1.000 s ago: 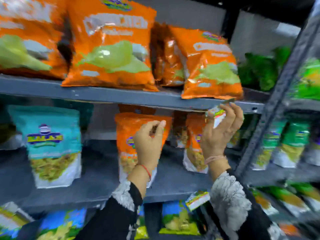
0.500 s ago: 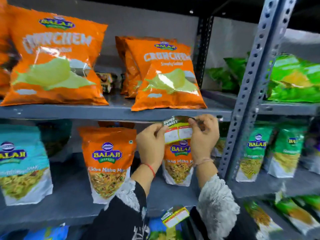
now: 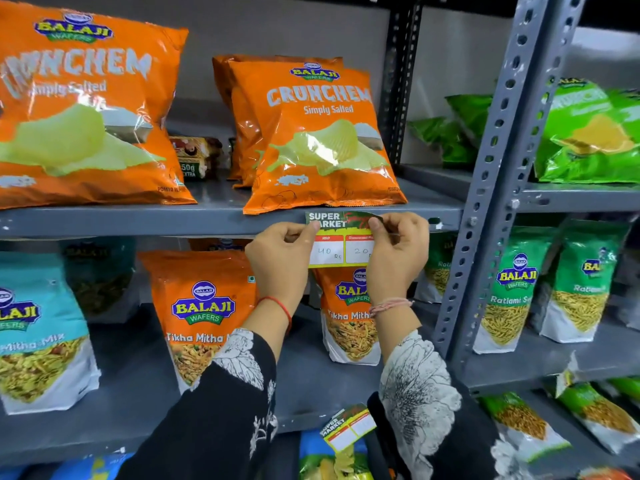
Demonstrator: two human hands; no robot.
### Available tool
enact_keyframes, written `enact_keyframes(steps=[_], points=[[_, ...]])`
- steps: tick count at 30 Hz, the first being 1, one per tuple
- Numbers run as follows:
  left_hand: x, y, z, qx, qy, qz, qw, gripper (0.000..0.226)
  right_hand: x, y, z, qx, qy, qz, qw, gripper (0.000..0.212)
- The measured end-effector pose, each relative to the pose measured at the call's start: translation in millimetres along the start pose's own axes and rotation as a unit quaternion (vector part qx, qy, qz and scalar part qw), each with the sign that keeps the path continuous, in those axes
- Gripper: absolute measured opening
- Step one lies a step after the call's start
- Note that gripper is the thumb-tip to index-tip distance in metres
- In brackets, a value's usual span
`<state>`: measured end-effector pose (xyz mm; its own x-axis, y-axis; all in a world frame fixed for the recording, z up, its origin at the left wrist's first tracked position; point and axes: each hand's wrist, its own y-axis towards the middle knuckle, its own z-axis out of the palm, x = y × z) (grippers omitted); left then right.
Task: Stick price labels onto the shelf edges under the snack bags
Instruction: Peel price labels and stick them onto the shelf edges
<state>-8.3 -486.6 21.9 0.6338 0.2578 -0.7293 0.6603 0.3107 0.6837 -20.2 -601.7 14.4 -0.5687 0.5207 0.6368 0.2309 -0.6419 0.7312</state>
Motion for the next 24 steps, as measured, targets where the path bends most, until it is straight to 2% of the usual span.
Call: enact_keyframes(steps=[2,4,6,11,14,17,19,21,23,24], points=[[0.2,3.3,-0.5,-0.001,0.026,-0.002,1.000,0.026,-2.8,-0.1,2.2,-0.003,-0.004,-0.008,1.000,0.015],[4.0,6.7,-2.0,-0.001,0.056,-0.008,0.998,0.040,-5.1,0.2,4.9,-0.001,-0.012,-0.017,1.000,0.010],[7.7,8.0,-3.3,0.006,0.071,-0.010,0.997,0.050,-5.4,1.6,6.3,0.005,-0.025,-0.022,0.999,0.013],[12.3,11.0,-4.8,0.023,0.065,-0.018,0.997,0.057,2.2,21.6,-2.9,0.017,0.006,0.086,0.996,0.052],[10.4,6.9,-11.5,0.046,0.073,-0.019,0.996,0.058,12.2,31.7,-12.3,0.039,-0.003,0.140,0.989,0.049],[35.6,-8.3,-24.0,0.052,0.110,-0.028,0.992,0.060,-1.3,12.3,-31.0,0.025,-0.041,0.086,0.995,0.041],[65.4,-35.5,-36.0,0.056,0.098,-0.081,0.990,0.057,-27.8,-27.7,-51.1,0.075,-0.073,0.072,0.992,0.034],[105.7,-84.0,-44.9,0.097,0.097,-0.172,0.976,0.048,-66.3,-81.3,-75.8,0.156,-0.123,0.109,0.974,0.022],[142.8,-140.2,-47.3,0.151,0.078,-0.296,0.940,0.040,-107.0,-130.0,-98.7,0.246,-0.164,0.172,0.940,0.012],[156.4,-164.9,-45.9,0.161,0.041,-0.388,0.906,0.036,-125.6,-149.3,-109.1,0.292,-0.178,0.195,0.919,0.013]])
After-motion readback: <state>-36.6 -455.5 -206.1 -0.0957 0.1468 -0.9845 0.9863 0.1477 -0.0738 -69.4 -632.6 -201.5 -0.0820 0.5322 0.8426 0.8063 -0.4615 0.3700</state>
